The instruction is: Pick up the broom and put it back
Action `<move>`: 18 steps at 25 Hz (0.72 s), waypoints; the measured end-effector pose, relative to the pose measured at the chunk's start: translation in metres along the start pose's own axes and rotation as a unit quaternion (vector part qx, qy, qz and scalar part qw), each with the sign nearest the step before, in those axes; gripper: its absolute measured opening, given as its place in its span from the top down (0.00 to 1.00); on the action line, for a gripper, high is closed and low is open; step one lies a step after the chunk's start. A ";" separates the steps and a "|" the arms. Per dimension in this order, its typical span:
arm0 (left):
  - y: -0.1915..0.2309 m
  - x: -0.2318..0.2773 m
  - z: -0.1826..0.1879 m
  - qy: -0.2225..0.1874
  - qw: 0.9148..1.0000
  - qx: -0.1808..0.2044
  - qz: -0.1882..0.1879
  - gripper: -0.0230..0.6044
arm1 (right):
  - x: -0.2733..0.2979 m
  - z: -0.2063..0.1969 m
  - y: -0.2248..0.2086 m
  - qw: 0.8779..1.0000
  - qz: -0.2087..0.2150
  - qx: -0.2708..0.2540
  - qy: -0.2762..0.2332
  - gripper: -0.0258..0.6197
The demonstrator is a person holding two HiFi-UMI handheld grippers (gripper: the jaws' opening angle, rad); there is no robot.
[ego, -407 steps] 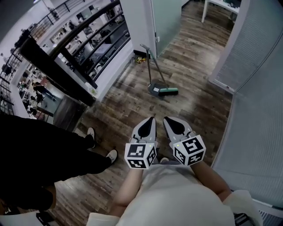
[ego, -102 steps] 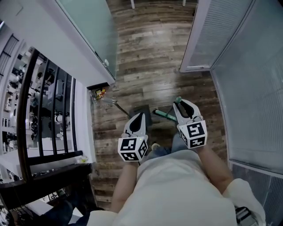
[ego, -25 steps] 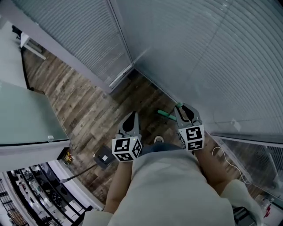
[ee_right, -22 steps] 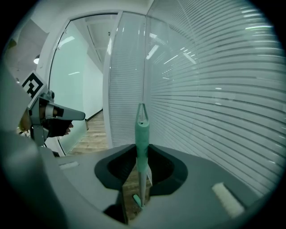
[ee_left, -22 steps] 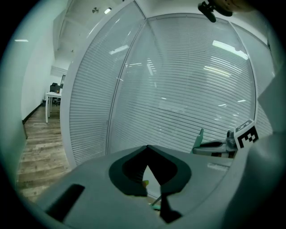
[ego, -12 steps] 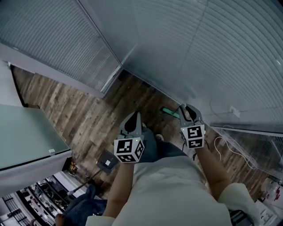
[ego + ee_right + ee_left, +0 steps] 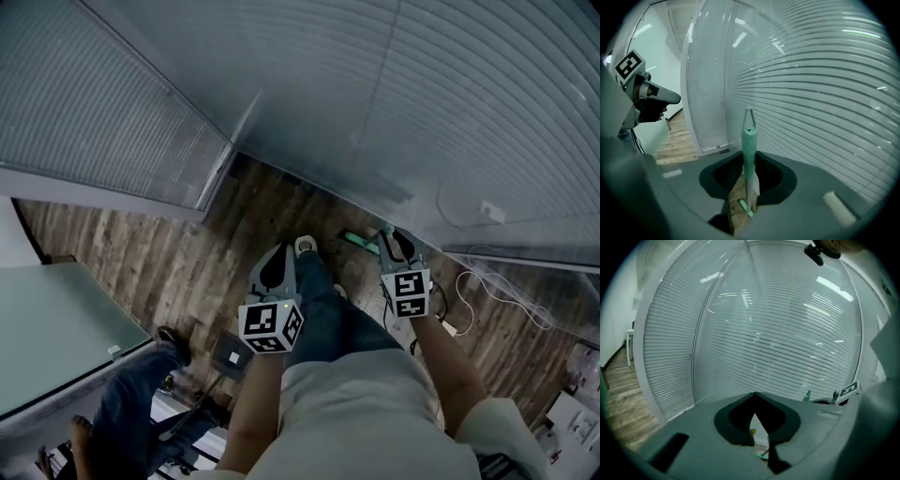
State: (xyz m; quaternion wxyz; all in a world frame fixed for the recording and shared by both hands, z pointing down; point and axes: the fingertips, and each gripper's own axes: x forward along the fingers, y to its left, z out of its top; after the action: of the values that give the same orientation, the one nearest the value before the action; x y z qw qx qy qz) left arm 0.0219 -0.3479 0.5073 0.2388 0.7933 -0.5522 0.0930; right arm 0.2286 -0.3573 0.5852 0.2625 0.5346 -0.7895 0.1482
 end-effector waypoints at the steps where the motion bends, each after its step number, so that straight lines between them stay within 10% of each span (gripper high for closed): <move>1: 0.000 0.005 -0.001 0.002 1.000 0.000 -0.003 0.95 | 0.003 -0.002 -0.002 1.000 -0.003 0.003 0.002 0.82; 18: 0.004 0.077 -0.006 0.035 0.998 0.013 -0.046 0.95 | 0.057 -0.025 -0.030 0.998 -0.051 0.026 0.033 0.82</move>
State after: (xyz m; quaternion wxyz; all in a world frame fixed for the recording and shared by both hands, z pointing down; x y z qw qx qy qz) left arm 0.0472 -0.4099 0.5457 0.2515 0.8174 -0.5050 0.1168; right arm 0.2458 -0.3997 0.6375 0.2818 0.5759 -0.7477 0.1728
